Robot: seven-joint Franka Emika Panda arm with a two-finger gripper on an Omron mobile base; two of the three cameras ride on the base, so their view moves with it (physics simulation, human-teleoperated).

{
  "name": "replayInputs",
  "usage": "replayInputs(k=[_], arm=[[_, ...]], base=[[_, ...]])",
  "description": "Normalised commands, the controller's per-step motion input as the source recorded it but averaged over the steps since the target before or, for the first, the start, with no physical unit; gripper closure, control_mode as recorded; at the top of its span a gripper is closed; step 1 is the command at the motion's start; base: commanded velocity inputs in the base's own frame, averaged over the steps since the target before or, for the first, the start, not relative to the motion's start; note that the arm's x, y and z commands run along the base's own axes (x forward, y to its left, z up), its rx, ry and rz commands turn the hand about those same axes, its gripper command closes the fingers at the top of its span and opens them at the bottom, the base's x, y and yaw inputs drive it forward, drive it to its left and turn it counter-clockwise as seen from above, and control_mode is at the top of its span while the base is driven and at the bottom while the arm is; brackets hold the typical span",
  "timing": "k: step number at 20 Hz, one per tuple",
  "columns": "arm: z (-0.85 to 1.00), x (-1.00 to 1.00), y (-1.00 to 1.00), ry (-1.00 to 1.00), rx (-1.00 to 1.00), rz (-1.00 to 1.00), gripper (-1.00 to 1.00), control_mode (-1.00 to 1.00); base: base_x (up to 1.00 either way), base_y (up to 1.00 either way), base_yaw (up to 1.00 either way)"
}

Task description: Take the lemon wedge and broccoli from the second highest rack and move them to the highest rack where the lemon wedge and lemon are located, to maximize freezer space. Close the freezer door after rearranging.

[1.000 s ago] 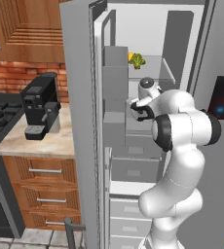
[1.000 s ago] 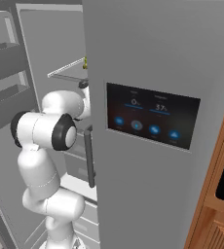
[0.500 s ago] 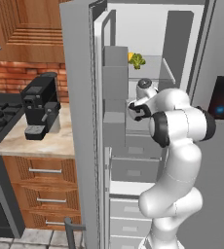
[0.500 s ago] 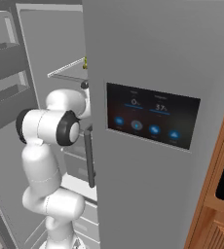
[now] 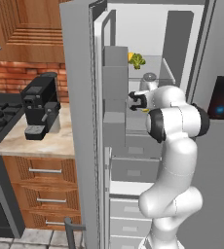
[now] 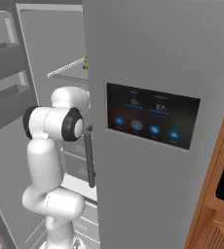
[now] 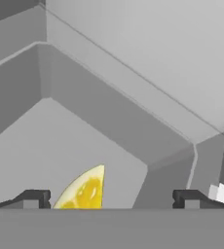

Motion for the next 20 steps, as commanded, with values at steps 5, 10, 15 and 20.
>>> replayInputs(k=[5, 10, 15, 20], arm=[[-0.47, -0.38, 0.01, -0.05, 0.0, 0.09, -1.0, -1.0], [-0.47, -0.03, 0.13, 0.0, 0.0, 0.0, -1.0, -1.0], [-0.5, -0.01, 0.2, 0.02, 0.0, -0.1, -1.0, -1.0], [-0.26, -0.05, 0.11, 0.04, 0.0, -0.34, -1.0, -1.0]], base=[[0.0, 0.0, 0.0], [0.0, 0.0, 0.0], [0.0, 0.0, 0.0], [0.0, 0.0, 0.0]])
